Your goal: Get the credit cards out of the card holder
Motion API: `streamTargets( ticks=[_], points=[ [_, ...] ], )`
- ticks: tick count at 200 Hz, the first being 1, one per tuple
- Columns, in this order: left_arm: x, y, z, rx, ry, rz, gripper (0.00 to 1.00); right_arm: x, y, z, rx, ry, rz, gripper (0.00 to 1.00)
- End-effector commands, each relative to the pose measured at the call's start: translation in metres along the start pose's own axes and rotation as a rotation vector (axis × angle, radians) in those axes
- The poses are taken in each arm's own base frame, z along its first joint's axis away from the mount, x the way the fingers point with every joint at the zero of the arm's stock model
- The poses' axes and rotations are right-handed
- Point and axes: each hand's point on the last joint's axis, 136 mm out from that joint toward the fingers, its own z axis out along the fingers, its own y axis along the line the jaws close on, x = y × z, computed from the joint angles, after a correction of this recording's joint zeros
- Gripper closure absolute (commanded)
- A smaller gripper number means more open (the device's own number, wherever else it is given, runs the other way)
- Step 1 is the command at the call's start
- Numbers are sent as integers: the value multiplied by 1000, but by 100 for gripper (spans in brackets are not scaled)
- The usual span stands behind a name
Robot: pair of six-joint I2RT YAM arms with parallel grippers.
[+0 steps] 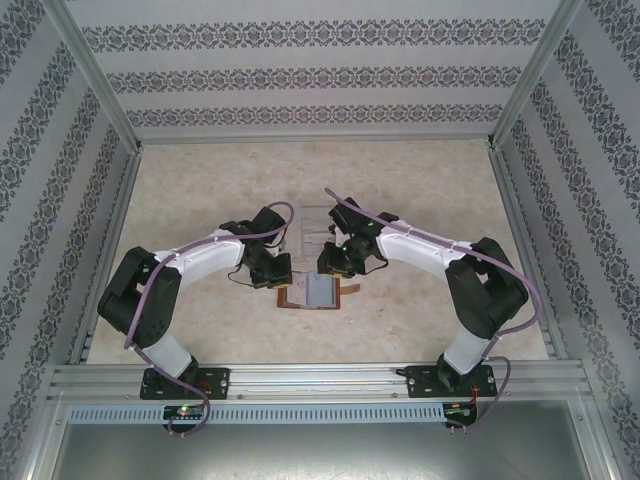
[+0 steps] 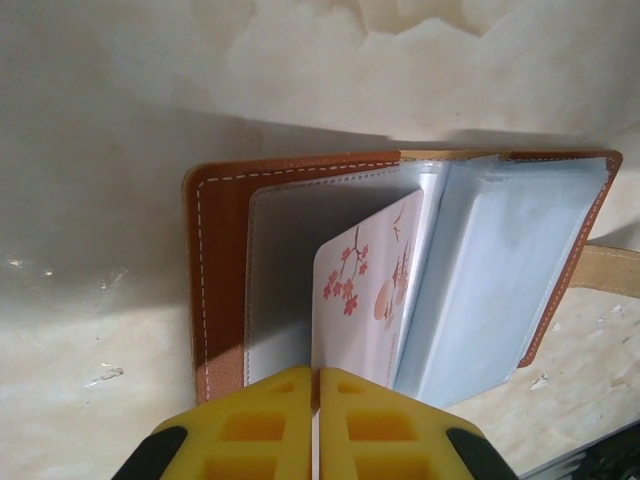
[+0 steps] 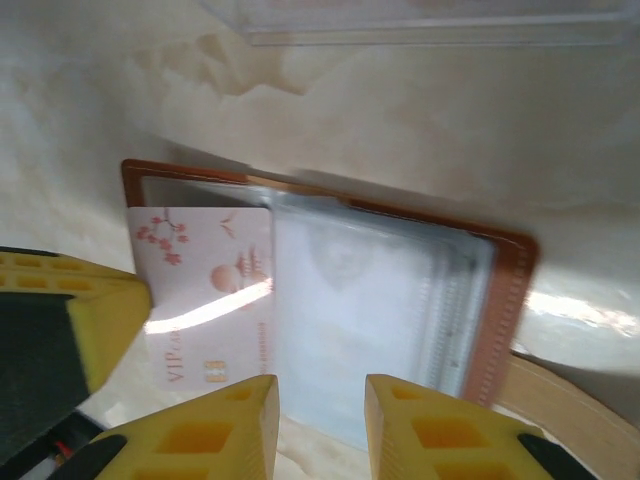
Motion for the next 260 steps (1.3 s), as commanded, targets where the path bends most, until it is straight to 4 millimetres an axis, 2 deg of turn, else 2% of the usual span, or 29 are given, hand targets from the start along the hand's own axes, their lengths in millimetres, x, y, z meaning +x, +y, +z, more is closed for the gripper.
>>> streamTargets(
  ticks=[1, 41, 66, 112, 152, 201, 260],
  points=[
    [-7, -12, -1, 39, -9, 8, 91, 8, 2, 16, -17, 57, 21, 70],
    [-5, -20, 1, 72, 7, 23, 88, 16, -22, 37, 52, 120, 57, 70],
    [-5, -27, 2, 98, 14, 35, 84, 20, -32, 43, 81, 131, 64, 70],
    [-2, -33, 6, 96, 31, 53, 82, 20, -34, 44, 84, 130, 64, 70],
    [-1, -35, 5, 75, 37, 77, 89, 20, -34, 43, 85, 127, 64, 70],
    [-2, -32, -2, 29, 23, 110, 93, 16, -33, 35, 82, 106, 57, 71],
    [-7, -30, -20, -33, -9, 223, 95, 4, -32, 8, 60, 29, 59, 71]
  ],
)
